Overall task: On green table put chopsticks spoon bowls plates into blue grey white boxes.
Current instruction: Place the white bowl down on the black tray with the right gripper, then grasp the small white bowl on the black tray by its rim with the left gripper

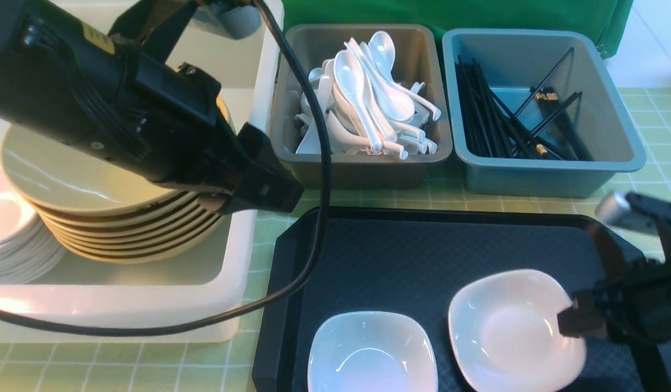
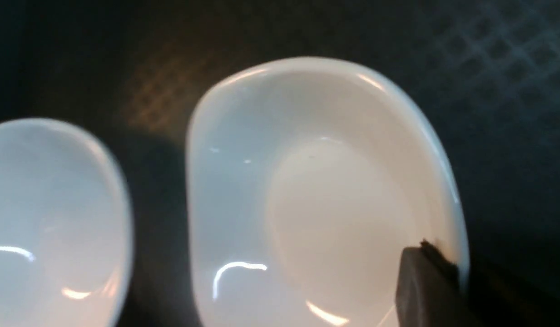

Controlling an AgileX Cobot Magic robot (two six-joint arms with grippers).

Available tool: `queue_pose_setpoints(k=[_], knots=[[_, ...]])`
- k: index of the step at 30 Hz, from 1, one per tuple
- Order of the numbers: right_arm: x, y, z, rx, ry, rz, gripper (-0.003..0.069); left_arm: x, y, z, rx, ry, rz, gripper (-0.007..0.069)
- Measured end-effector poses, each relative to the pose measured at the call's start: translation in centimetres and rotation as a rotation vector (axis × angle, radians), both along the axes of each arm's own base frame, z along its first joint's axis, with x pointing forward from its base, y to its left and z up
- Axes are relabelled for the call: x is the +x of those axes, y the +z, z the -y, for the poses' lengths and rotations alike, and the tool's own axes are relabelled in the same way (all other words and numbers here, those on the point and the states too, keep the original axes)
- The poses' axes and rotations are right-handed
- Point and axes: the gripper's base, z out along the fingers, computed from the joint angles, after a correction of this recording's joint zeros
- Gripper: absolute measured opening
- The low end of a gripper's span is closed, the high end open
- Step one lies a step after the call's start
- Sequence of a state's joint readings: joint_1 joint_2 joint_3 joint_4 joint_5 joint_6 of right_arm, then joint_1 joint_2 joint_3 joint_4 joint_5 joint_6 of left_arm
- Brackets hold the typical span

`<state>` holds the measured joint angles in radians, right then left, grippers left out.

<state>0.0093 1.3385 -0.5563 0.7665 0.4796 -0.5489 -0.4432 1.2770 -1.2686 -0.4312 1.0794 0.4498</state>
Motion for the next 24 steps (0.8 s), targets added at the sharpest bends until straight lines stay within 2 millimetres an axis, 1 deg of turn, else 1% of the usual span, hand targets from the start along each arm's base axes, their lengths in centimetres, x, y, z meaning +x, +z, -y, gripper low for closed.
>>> queue_pose_setpoints(k=[4,6,7,8,10,11,12,13,14,16,19,21,23,24], knots=[[0.1,-0.2,0.2,-0.015,-0.021,0.015,0.0094,1.1,-0.5,0.5,-0.011,0.000,0.035,0.0302],[0.1,-0.2,0.2,-0.019,-0.025,0.022,0.0131,2.0,-1.1,0.9,-0.010,0.015,0.028,0.0302],[0.1,-0.2,0.2,-0.021,-0.022,0.024,0.0166,2.6,-1.7,1.1,-0.014,0.039,0.002,0.0302],[0.1,-0.2,0.2,-0.021,-0.023,0.024,0.0172,2.6,-1.8,1.2,-0.015,0.042,-0.003,0.0303],[0.1,-0.2,0.2,-0.023,-0.013,0.022,0.0255,3.6,-3.2,1.9,-0.027,0.091,-0.079,0.0306],[0.0,-0.1,0.2,-0.023,-0.003,0.021,0.0313,4.0,-3.8,2.4,-0.028,0.107,-0.108,0.0309],[-0.1,-0.1,0.2,-0.022,-0.002,0.021,0.0322,4.1,-3.9,2.5,-0.028,0.109,-0.112,0.0309],[-0.3,0.2,0.1,-0.022,0.018,0.022,0.0390,4.3,-4.8,3.4,-0.013,0.105,-0.135,0.0320],[-0.4,0.3,0.1,-0.021,0.024,0.022,0.0407,4.3,-5.0,3.6,-0.005,0.100,-0.136,0.0329],[-0.6,1.3,-0.1,-0.018,0.066,0.039,0.0489,4.4,-5.8,5.2,0.045,0.055,-0.140,0.0383],[-1.0,3.8,-0.4,-0.005,0.142,0.081,0.0560,4.5,-6.5,8.0,0.104,-0.012,-0.146,0.0448],[-1.5,6.2,-0.7,0.004,0.220,0.109,0.0580,4.6,-7.0,9.9,0.148,-0.063,-0.156,0.0487],[-2.1,8.5,-1.0,0.005,0.303,0.123,0.0582,4.9,-7.7,11.6,0.197,-0.117,-0.163,0.0509],[-2.6,10.1,-1.0,-0.009,0.345,0.146,0.0582,5.3,-8.2,12.8,0.225,-0.162,-0.157,0.0508]])
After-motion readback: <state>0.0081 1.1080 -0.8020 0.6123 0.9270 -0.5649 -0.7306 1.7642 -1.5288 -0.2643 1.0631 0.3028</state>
